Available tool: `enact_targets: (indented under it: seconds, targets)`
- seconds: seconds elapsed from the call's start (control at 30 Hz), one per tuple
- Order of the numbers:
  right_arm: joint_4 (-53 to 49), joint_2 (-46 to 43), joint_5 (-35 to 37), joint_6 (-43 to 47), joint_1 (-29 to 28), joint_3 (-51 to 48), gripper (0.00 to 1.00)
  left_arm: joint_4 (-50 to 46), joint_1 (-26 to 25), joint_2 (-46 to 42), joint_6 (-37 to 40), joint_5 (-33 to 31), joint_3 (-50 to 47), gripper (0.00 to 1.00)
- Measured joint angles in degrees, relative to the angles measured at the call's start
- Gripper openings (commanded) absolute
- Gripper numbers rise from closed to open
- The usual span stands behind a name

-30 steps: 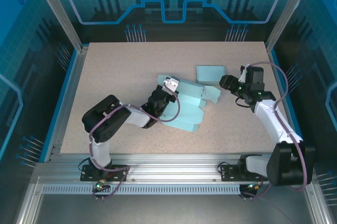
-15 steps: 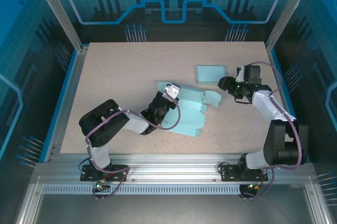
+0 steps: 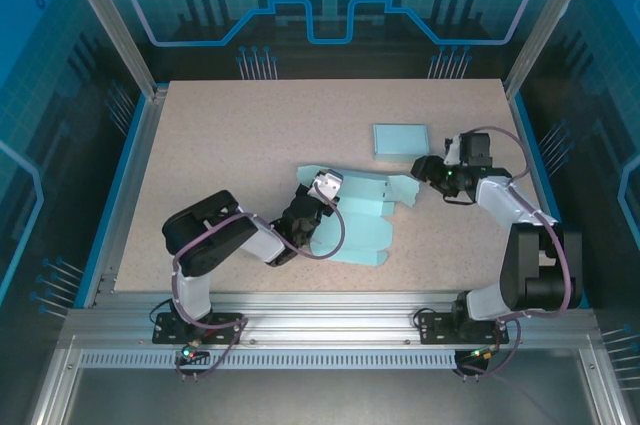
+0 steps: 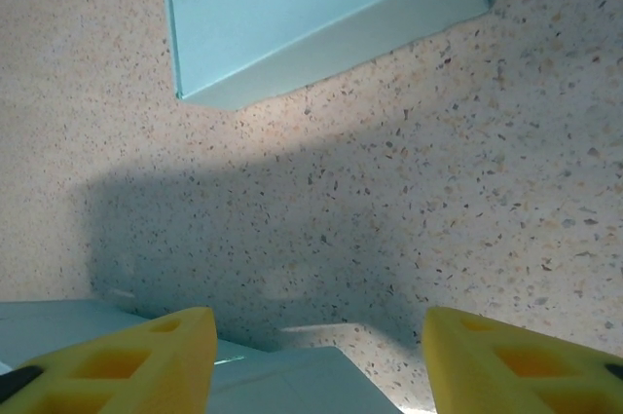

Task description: Fold the paper box

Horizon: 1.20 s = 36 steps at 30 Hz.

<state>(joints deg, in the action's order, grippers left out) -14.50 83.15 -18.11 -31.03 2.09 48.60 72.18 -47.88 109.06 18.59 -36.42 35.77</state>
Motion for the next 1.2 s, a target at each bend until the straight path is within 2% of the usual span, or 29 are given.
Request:
enact_targets:
  seconds: [0.23,0.5,0.73,1.2]
  targets:
    - [0.5,0.7,0.0,0.0,-0.6,-1.3,0.59,1.1,-2.6,0.7,-0.6,-1.9,-1.9,0.1]
    - [0.5,0.7,0.0,0.0,-0.6,-1.4,0.58,4.9,-3.0,4.7,-0.6,-4.3,-3.4,0.1]
    - [-2.5,0.5,4.1,-0.7,-0.6,-1.4,0.56,5.7,-3.0,4.7,0.0,-4.8,-3.3,0.11]
    - [0.7,5.1,2.6,-1.9,-0.6,-2.4,0.55,5.7,1.0,1.3,2.9,-4.3,-1.4,0.11]
